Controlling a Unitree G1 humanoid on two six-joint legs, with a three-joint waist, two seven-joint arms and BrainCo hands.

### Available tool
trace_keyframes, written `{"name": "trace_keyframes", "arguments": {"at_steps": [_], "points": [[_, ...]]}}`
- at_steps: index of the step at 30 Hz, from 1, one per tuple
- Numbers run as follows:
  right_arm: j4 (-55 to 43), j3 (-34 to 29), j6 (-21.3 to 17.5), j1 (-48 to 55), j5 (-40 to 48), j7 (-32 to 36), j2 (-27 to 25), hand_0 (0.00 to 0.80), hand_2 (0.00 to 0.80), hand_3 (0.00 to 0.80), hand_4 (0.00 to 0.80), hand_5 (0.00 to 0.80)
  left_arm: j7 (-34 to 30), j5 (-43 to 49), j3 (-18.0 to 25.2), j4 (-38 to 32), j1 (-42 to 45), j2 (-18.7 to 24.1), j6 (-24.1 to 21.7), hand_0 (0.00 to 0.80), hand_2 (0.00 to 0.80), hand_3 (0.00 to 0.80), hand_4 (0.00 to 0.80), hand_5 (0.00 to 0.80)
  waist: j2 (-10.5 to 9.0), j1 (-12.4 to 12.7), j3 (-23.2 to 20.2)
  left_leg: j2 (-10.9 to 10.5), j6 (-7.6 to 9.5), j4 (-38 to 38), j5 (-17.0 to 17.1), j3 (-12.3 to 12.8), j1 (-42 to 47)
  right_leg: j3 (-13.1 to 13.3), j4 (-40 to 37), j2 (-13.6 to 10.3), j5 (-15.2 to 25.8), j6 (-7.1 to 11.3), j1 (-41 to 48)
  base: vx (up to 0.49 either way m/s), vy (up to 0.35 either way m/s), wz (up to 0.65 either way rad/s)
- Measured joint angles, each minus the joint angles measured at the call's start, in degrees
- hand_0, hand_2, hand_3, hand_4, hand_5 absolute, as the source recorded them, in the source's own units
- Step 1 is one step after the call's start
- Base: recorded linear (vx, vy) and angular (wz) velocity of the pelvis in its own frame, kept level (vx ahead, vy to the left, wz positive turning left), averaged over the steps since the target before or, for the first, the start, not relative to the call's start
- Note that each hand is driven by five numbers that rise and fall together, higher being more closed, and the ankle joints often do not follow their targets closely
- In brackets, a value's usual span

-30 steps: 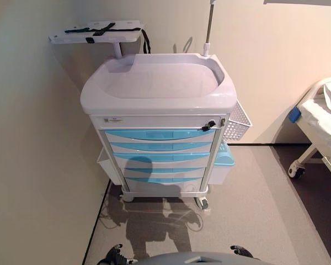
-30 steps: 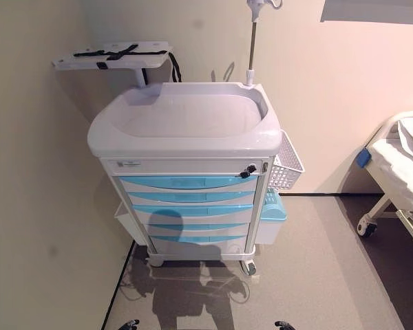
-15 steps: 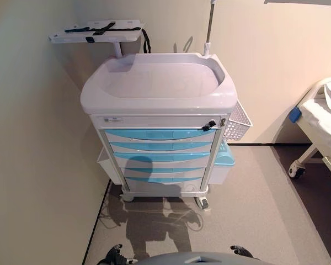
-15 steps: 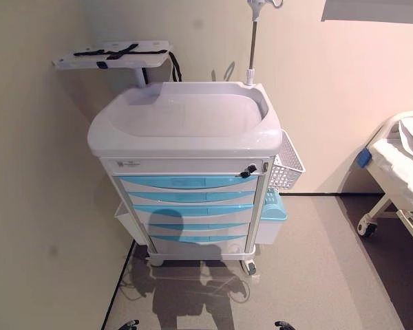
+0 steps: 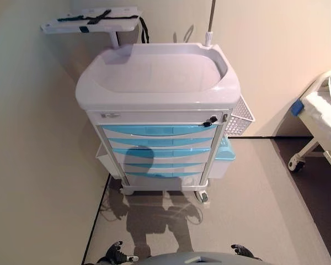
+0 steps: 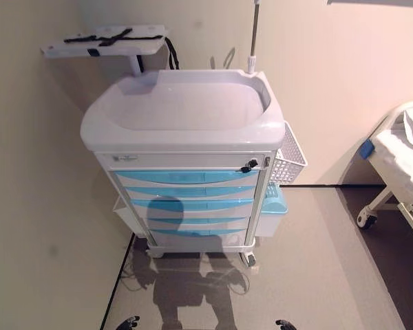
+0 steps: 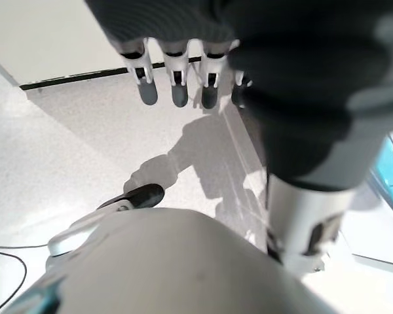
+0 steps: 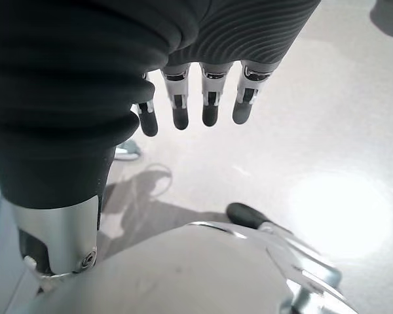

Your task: Open the drawer and pick up the medicine

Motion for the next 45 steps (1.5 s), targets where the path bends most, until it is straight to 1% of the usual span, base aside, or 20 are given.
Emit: {"name": "trace_keyframes", "arguments": {"at_steps": [2, 3, 4, 6, 7, 12, 13, 14, 15, 16, 21, 26, 27, 29, 30, 32, 38, 42, 43, 45], "points": [[0.12, -0.55, -0.02, -0.85, 0.09, -0.08, -0.25, 0.0, 0.0, 0.0, 0.0, 0.0, -0.01, -1.13, 0.42, -0.03, -0.71, 0.0, -0.03, 0.0, 0.0, 0.0, 0.0, 0.0, -0.2, 0.0, 1.81, -0.11, -0.01, 0.88, -0.04, 0.04, -1.21, 0.01, 1.26, -0.05, -0.24, -0.11, -1.36, -0.15, 0.056, 0.01], [0.24, -1.04, -0.02, -1.69, 0.23, -0.25, -0.43, 0.0, 0.0, 0.0, 0.0, 0.0, -0.01, -1.36, 0.52, -0.01, -1.21, 0.0, -0.05, 0.0, 0.0, 0.0, 0.0, 0.0, 0.0, 0.05, 2.27, -0.11, 0.06, 1.85, -0.21, 0.07, -2.8, 0.16, 2.92, -0.16, -0.65, -0.18, -3.33, -0.152, 0.063, -0.02], [0.53, -1.1, -0.02, -3.42, 0.83, -0.77, -1.03, 0.0, 0.0, 0.0, 0.0, 0.0, 0.06, -1.81, 0.87, -0.01, -2.67, -0.01, -0.08, 0.0, 0.0, 0.0, 0.0, 0.0, 0.24, 0.05, 4.22, -0.25, 0.19, 4.01, -0.52, 0.07, -5.71, 0.26, 6.09, -0.36, -1.24, -0.34, -6.8, -0.146, 0.062, -0.06], [0.56, -1.09, -0.02, -5.14, 1.09, -0.99, -1.58, 0.0, 0.0, 0.0, 0.0, 0.0, 0.28, -2.25, 0.97, -0.01, -4.12, 0.03, -0.1, 0.0, 0.0, 0.0, 0.0, 0.0, 0.24, 0.08, 6.03, -0.43, 0.32, 5.38, -0.51, 0.05, -8.04, 0.37, 8.29, -0.47, -1.57, -0.25, -9.28, -0.124, 0.061, -0.02], [0.57, -1.05, -0.02, -6.9, 1.1, -1.19, -1.85, 0.0, 0.0, 0.0, 0.0, 0.0, 0.46, -3.27, 0.96, -0.18, -5.83, 0.15, -0.27, 0.0, 0.0, 0.0, 0.0, 0.0, -0.12, 0.15, 8.12, -0.87, 0.54, 7.34, -0.68, 0.02, -10.75, 0.46, 11.56, -0.98, -2.48, -0.11, -12.62, -0.112, 0.076, 0.02], [0.74, -2.1, -0.6, -9.89, 3.32, -2.12, -1.77, 0.0, 0.0, 0.0, 0.0, 0.0, 1.16, -5.07, 1.0, -1.71, -8.49, 0.73, -0.66, 0.0, 0.0, 0.0, 0.0, 0.0, -1.29, 0.12, 11.97, -2.58, 1.63, 10.2, -1.33, 0.02, -14.99, 1.18, 20.24, -3.49, -6.18, 0.89, -19.57, -0.09, 0.077, 0.06], [0.2, -2.01, -0.89, -10.22, 3.9, -2.24, -1.75, 0.0, 0.0, 0.0, 0.0, 0.0, 1.72, -6.79, 1.08, -2.8, -8.48, 0.79, -0.91, 0.0, 0.0, 0.0, 0.0, 0.0, -1.44, 0.14, 12.76, -3.62, 1.92, 11.41, -1.2, 0.13, -16.45, 1.49, 22.69, -4.4, -6.77, 0.97, -21.6, -0.099, 0.059, 0.05], [0.03, -2.03, -1.01, -10.32, 3.98, -2.26, -1.76, 0.0, 0.0, 0.0, 0.0, 0.0, 1.9, -7.19, 1.08, -3.13, -8.57, 0.85, -1.03, 0.0, 0.0, 0.0, 0.0, 0.0, -1.5, 0.11, 13.07, -3.6, 2.21, 11.87, -1.43, 0.03, -16.97, 1.51, 23.62, -4.77, -7.15, 1.09, -22.25, -0.094, 0.046, 0.09], [-0.02, -2.12, -1.13, -10.41, 4.4, -2.37, -1.75, 0.0, 0.0, 0.0, 0.0, 0.0, 2.12, -9.22, 1.55, -4.02, -8.77, 0.87, -1.11, 0.0, 0.0, 0.0, 0.0, 0.0, -1.53, 0.07, 13.57, -4.49, 2.33, 12.9, -1.46, 0.17, -18.06, 1.77, 25.02, -5.29, -7.49, 1.35, -23.44, -0.102, 0.031, 0.09], [-0.23, -2.27, -1.17, -10.5, 4.54, -2.63, -1.8, 0.0, 0.0, 0.0, 0.0, 0.0, 2.34, -10.49, 2.32, -4.75, -8.72, 0.88, -1.19, 0.0, 0.0, 0.0, 0.0, 0.0, -1.76, 0.11, 13.84, -4.42, 2.68, 13.73, -1.92, 0.07, -18.89, 1.82, 26.02, -5.7, -7.95, 1.4, -24.33, -0.102, 0.021, 0.11], [-1.62, -2.3, -1.65, -11.48, 4.59, -3.43, -1.9, 0.0, 0.0, 0.0, 0.0, 0.0, 4.26, -17.1, 4.46, -9.47, -11.3, 1.9, -2.32, 0.0, 0.0, 0.0, 0.0, 0.0, -2.88, 0.1, 15.57, -4.96, 2.56, 18.38, -2.7, 0.18, -23.69, 2.13, 29.96, -6.3, -8.72, 1.36, -28.72, -0.09, -0.002, 0.04], [-2.4, -2.28, -1.96, -13.26, 4.6, -4.06, -3.1, 0.0, 0.0, 0.0, 0.0, 0.0, 5.91, -18.03, 4.79, -11.76, -16.75, 3.1, -3.01, 0.0, 0.0, 0.0, 0.0, 0.0, -3.45, -0.06, 17.21, -4.88, 2.3, 24.66, -4.71, 0.36, -29.52, 3.08, 34.33, -5.94, -9.43, 0.95, -34.04, -0.084, 0.011, -0.07], [-2.49, -2.29, -2.16, -13.55, 4.6, -4.42, -3.85, 0.0, 0.0, 0.0, 0.0, 0.0, 6.49, -18.99, 4.8, -12.14, -18.72, 3.39, -3.37, 0.0, 0.0, 0.0, 0.0, 0.0, -3.55, -0.36, 17.28, -4.78, 2.58, 26.83, -5.43, 0.67, -31.9, 3.58, 35.86, -5.81, -9.55, 0.92, -36.3, -0.053, 0.013, -0.12], [-2.64, -2.31, -2.16, -13.82, 4.6, -4.48, -4.1, 0.0, 0.0, 0.0, 0.0, 0.0, 7.12, -19.5, 4.9, -13.6, -19.66, 3.9, -3.45, 0.0, 0.0, 0.0, 0.0, 0.0, -3.77, -1.14, 17.7, -4.53, 2.47, 27.46, -5.7, 0.78, -32.89, 3.76, 36.49, -5.76, -9.85, 0.84, -37.22, -0.048, 0.009, -0.07], [-3.26, -2.3, -2.22, -13.65, 4.6, -4.51, -4.13, 0.0, 0.0, 0.0, 0.0, 0.0, 7.51, -20.16, 4.86, -16.63, -19.24, 4.71, -3.64, 0.0, 0.0, 0.0, 0.0, 0.0, -4.09, -1.69, 17.87, -4.46, 2.4, 28.46, -5.95, 0.87, -34.06, 3.95, 37.46, -5.75, -9.97, 0.74, -38.39, -0.032, 0.002, -0.05], [-3.4, -2.29, -2.22, -13.62, 4.6, -4.52, -4.22, 0.0, 0.0, 0.0, 0.0, 0.0, 7.8, -21.46, 4.95, -19.24, -20.3, 5.06, -4.26, 0.0, 0.0, 0.0, 0.0, 0.0, -4.33, -1.76, 18.0, -4.33, 2.3, 29.63, -6.08, 1.01, -35.77, 4.18, 38.36, -5.68, -10.03, 0.63, -40.2, -0.023, 0.008, -0.06], [-4.79, -2.01, -2.31, -13.54, 4.59, -4.48, -4.5, 0.0, 0.0, 0.0, 0.0, 0.0, 8.49, -28.11, 5.72, -22.22, -23.33, 5.2, -5.67, 0.0, 0.0, 0.0, 0.0, 0.0, -4.66, -1.89, 18.24, -4.29, 2.45, 33.72, -7.43, 1.05, -39.4, 4.54, 41.98, -5.85, -10.98, 0.48, -43.51, -0.012, 0.008, 0.01], [-6.25, -1.61, -2.36, -13.65, 4.56, -4.4, -4.83, 0.0, 0.0, 0.0, 0.0, 0.0, 8.76, -30.61, 5.67, -27.81, -25.63, 5.31, -6.37, 0.0, 0.0, 0.0, 0.0, 0.0, -5.2, -1.74, 18.52, -4.46, 2.45, 35.88, -8.0, 1.04, -41.32, 4.86, 44.09, -6.01, -11.68, 0.57, -45.35, -0.011, -0.001, 0.03], [-6.99, -1.07, -2.4, -13.65, 4.56, -4.35, -5.28, 0.0, 0.0, 0.0, 0.0, 0.0, 8.75, -32.86, 5.69, -30.09, -26.58, 5.33, -6.38, 0.0, 0.0, 0.0, 0.0, 0.0, -5.25, -2.01, 18.54, -4.42, 2.45, 36.81, -8.39, 1.01, -42.4, 4.88, 44.71, -5.95, -11.82, 0.53, -46.32, 0.0, 0.0, 0.0], [-7.41, -0.99, -2.48, -14.23, 4.55, -4.23, -5.5, 0.0, 0.0, 0.0, 0.0, 0.0, 8.75, -34.32, 5.69, -31.71, -28.28, 5.78, -6.77, 0.0, 0.0, 0.0, 0.0, 0.0, -5.27, -1.99, 18.55, -4.41, 2.45, 37.43, -8.4, 0.93, -43.43, 4.88, 45.27, -5.96, -11.87, 0.55, -47.25, 0.0, 0.0, 0.0]]}}
